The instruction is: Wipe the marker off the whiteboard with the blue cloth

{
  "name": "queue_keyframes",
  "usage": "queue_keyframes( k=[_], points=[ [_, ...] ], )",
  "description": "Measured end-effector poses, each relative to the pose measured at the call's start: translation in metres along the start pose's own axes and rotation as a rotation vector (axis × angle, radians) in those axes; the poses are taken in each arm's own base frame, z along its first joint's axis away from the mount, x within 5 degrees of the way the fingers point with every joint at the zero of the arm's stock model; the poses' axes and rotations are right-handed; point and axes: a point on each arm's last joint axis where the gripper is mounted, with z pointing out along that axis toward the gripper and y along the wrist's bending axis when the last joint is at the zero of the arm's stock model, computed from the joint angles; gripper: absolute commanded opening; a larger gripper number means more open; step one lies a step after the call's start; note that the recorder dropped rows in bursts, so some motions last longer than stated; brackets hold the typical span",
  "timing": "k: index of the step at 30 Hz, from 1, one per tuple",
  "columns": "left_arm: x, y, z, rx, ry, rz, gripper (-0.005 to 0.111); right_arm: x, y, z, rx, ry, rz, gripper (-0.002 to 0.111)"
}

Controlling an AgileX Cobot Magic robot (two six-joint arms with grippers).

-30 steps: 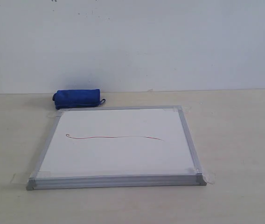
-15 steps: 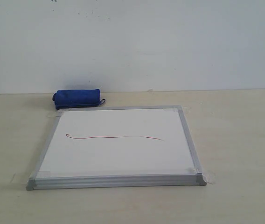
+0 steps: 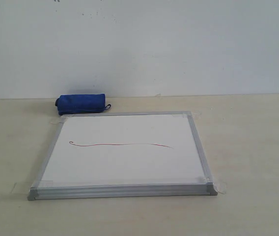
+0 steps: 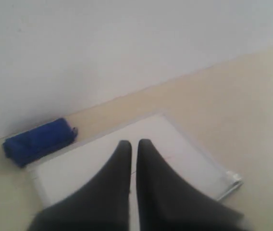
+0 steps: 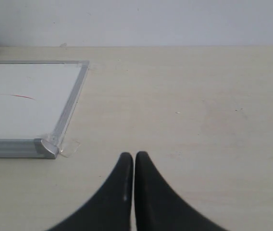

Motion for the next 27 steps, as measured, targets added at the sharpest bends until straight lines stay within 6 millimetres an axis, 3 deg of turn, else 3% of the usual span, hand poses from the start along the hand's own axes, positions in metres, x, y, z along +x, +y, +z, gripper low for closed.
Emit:
queue_keyframes(
  k=[9,12,14,18,23,27],
  points=[
    [0.014,0.099,0.134,-0.093,0.309,0.174,0.004,0.000,0.000,0.000,0.000,0.000,0.000,0.001],
    [0.021,0.143,0.203,-0.074,0.410,0.150,0.004,0.000,0.000,0.000,0.000,0.000,0.000,0.001],
    [0.020,0.162,0.235,-0.074,0.448,0.131,0.004,0.000,0.000,0.000,0.000,0.000,0.000,0.001],
    [0.024,0.173,0.289,-0.154,0.568,0.268,0.004,0.000,0.000,0.000,0.000,0.000,0.000,0.001],
    [0.070,0.175,0.351,-0.159,0.613,0.365,0.004,0.000,0.000,0.000,0.000,0.000,0.000,0.001],
    [0.100,0.175,0.378,-0.121,0.634,0.441,0.005,0.000,0.000,0.000,0.000,0.000,0.000,0.001]
  ],
)
